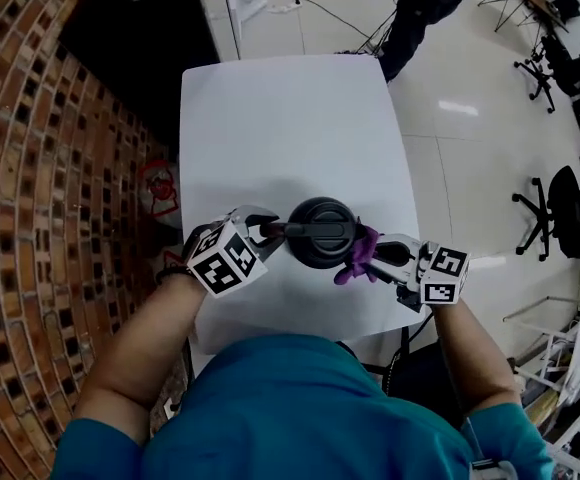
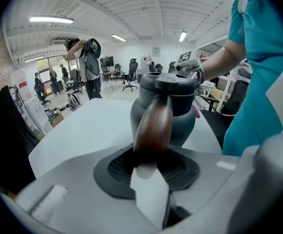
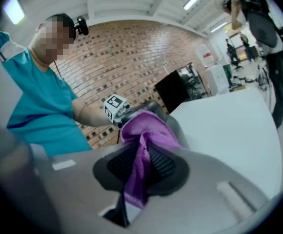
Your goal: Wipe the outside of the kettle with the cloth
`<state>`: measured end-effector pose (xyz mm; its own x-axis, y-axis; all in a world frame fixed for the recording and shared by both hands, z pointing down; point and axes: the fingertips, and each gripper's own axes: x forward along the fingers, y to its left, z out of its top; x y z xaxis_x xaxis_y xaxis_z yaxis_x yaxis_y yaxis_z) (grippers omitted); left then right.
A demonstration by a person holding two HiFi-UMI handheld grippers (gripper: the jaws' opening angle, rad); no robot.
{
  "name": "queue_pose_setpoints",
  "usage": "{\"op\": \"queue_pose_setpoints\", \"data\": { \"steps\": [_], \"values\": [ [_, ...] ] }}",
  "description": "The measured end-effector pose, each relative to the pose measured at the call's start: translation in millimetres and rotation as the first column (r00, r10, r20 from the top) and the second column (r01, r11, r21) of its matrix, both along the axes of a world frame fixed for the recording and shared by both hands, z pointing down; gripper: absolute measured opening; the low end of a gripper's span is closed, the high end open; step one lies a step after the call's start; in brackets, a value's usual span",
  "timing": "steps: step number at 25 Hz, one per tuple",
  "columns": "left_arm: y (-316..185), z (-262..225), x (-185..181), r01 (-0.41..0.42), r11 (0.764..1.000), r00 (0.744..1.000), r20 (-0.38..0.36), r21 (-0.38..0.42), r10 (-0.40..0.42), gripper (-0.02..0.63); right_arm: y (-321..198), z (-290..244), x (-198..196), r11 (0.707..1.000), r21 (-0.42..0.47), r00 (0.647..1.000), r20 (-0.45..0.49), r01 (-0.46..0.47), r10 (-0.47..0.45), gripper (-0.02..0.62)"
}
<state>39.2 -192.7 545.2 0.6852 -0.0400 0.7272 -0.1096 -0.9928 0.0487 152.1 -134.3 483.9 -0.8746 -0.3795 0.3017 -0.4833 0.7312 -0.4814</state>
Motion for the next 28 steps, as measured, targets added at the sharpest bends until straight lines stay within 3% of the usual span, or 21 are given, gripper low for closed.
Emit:
{"op": "queue_pose_setpoints", "data": {
  "steps": [2,5,7,9,17,24,26,28],
  "values": [
    [0,1,0,-0.008,1.000,1.000,0.006,0.008,0.008,0.117,5,-4,-12,0.988,-0.045,0.984,0.089,-0.149,0.152,0.054],
    [3,4,-2,-0.025,1.000,1.000,0.018,0.008,0.025,0.120,5,-6,-20,0.904,-0.178,0.887,0.194,-0.389,0.420,0.054],
    [3,6,-3,-0.043,0.999,0.999,0.027,0.014,0.042,0.121,6,-6,-25,0.850,-0.241,0.825,0.225,-0.468,0.518,0.054],
    [2,5,-3,-0.064,0.998,0.997,0.033,0.025,0.063,0.121,9,-6,-36,0.833,-0.271,0.805,0.239,-0.482,0.543,0.054],
    [5,4,4,-0.159,0.986,0.986,0.045,0.046,0.157,0.121,-1,-10,-92,0.843,-0.247,0.828,0.194,-0.479,0.527,0.052],
    [11,5,6,-0.216,0.975,0.976,0.037,0.052,0.214,0.103,-18,-13,-126,0.891,-0.191,0.890,0.123,-0.413,0.439,0.052],
    [14,3,5,-0.213,0.977,0.977,0.009,0.025,0.213,0.146,-15,-15,-131,0.902,-0.187,0.902,0.122,-0.388,0.414,0.052],
    [18,0,2,-0.199,0.980,0.980,-0.020,0.008,0.199,0.230,-2,-24,-131,0.914,-0.173,0.911,0.130,-0.368,0.391,0.052]
  ]
}}
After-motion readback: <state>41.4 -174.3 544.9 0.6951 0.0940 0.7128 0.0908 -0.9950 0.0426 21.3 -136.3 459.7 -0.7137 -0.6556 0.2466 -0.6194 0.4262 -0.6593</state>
